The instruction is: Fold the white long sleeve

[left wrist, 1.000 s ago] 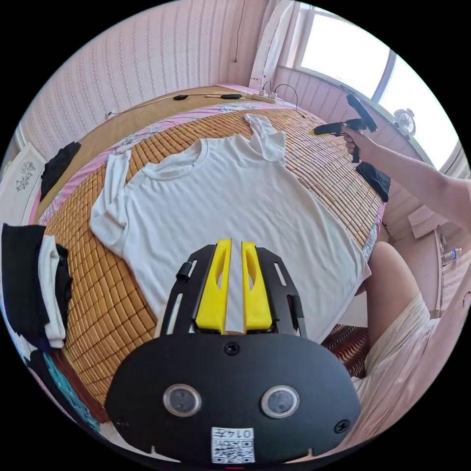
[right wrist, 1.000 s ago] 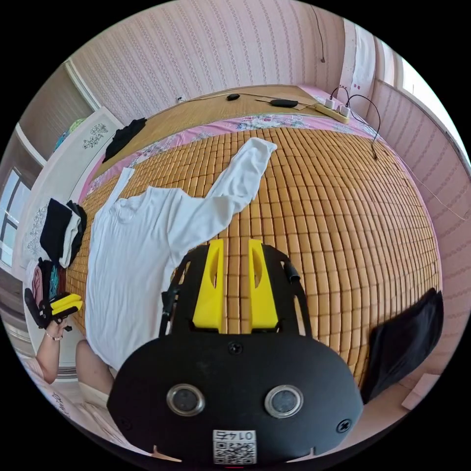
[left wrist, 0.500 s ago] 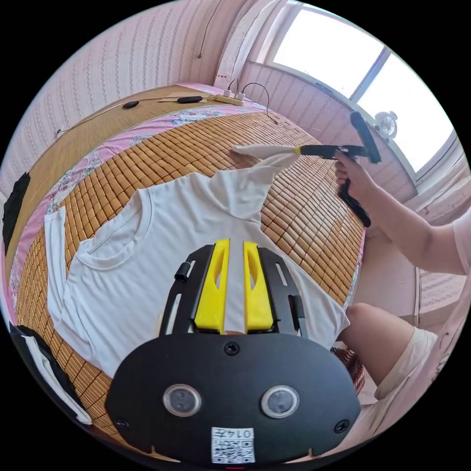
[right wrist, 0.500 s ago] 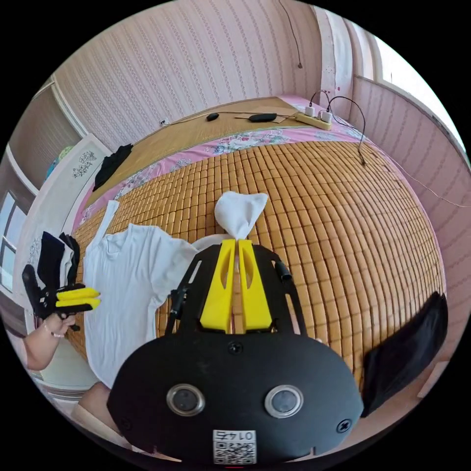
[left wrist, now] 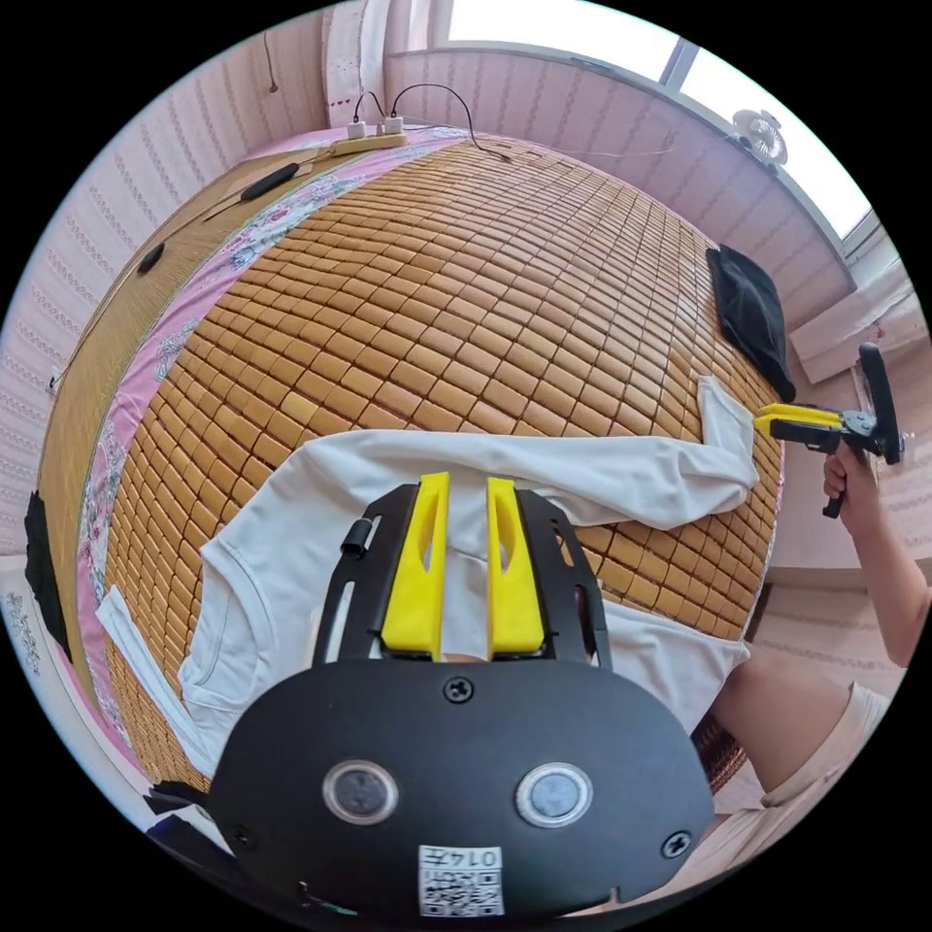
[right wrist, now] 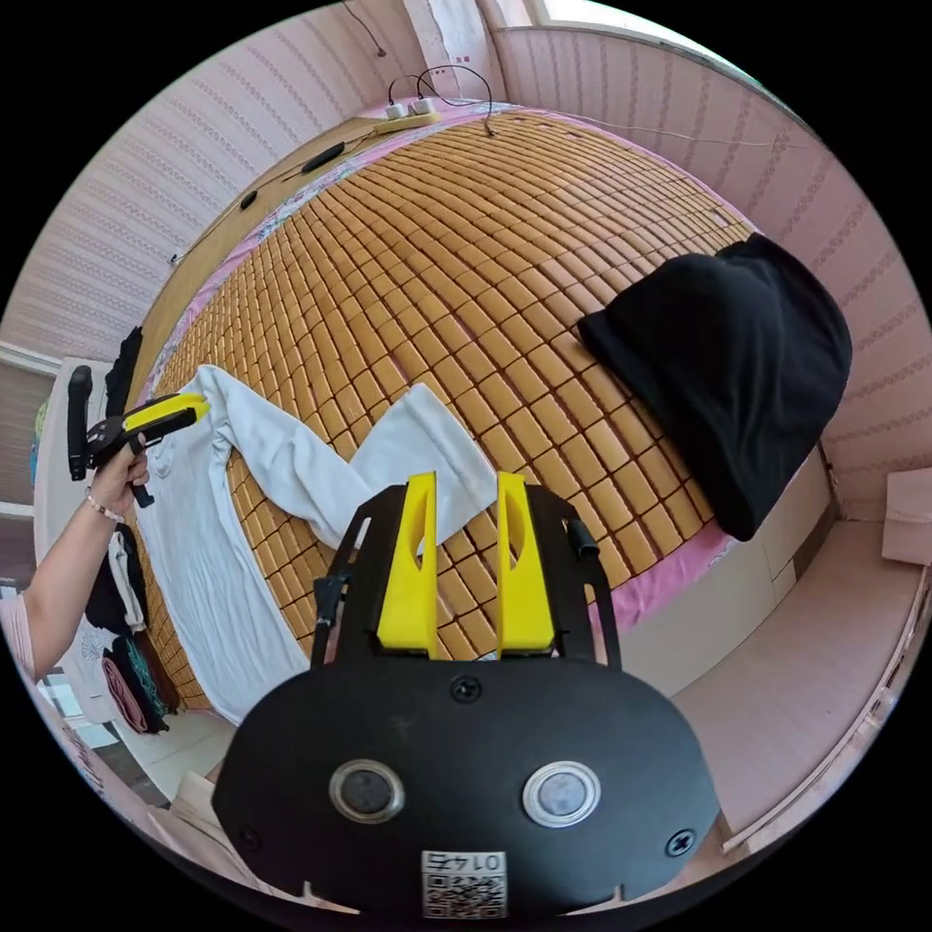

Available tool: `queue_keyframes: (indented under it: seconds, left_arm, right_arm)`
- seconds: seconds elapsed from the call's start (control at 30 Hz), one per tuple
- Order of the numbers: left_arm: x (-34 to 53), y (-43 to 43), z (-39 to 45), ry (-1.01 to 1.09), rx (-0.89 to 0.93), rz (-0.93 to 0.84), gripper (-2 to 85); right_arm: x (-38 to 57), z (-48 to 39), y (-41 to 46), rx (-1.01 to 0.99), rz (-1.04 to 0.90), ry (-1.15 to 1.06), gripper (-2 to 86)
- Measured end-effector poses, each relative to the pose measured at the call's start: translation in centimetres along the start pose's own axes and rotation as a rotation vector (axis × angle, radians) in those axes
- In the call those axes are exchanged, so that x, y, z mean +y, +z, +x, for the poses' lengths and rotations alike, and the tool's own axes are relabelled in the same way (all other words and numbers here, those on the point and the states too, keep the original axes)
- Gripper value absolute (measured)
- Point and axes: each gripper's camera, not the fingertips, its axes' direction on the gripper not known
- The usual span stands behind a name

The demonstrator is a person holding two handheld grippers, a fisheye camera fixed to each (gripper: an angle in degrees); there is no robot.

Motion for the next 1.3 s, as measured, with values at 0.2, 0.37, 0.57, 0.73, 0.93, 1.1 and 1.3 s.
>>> queue_keyframes:
  seconds: [0.2,0.37,0.57,0.73,0.93,1.1,1.3]
  left_arm:
    - [-1.6,4.3,-1.0,0.018,0.007,-0.071,3.8]
    - [-1.0,4.8,-2.1,0.019,0.050,-0.066,-0.7]
    - [-1.6,4.8,-3.7,-0.023,0.038,-0.002,-1.0]
    - [-1.3,6.7,-4.9,-0.057,0.069,-0.024,-1.0]
    - [-1.1,7.7,-5.0,-0.025,0.063,-0.026,-1.0]
    - [-0.3,5.8,-4.7,0.068,0.048,0.044,-0.9]
    - [-0.5,5.4,-5.6,0.014,0.077,0.031,0.8]
  right_arm:
    - [3.4,1.7,-1.4,0.047,0.012,0.036,-0.6]
    - [7.3,6.0,-11.9,-0.065,0.143,0.166,-0.2]
    - [5.6,7.8,-14.6,-0.017,0.127,0.105,2.1]
    - [4.3,5.6,-5.9,-0.079,-0.003,0.084,8.9]
    - [7.1,5.0,-6.0,0.020,-0.006,0.078,0.4]
    - [9.3,9.8,-16.1,-0.294,0.065,0.197,0.4]
    - [4.9,16.3,-16.4,-0.114,0.158,0.283,1.9]
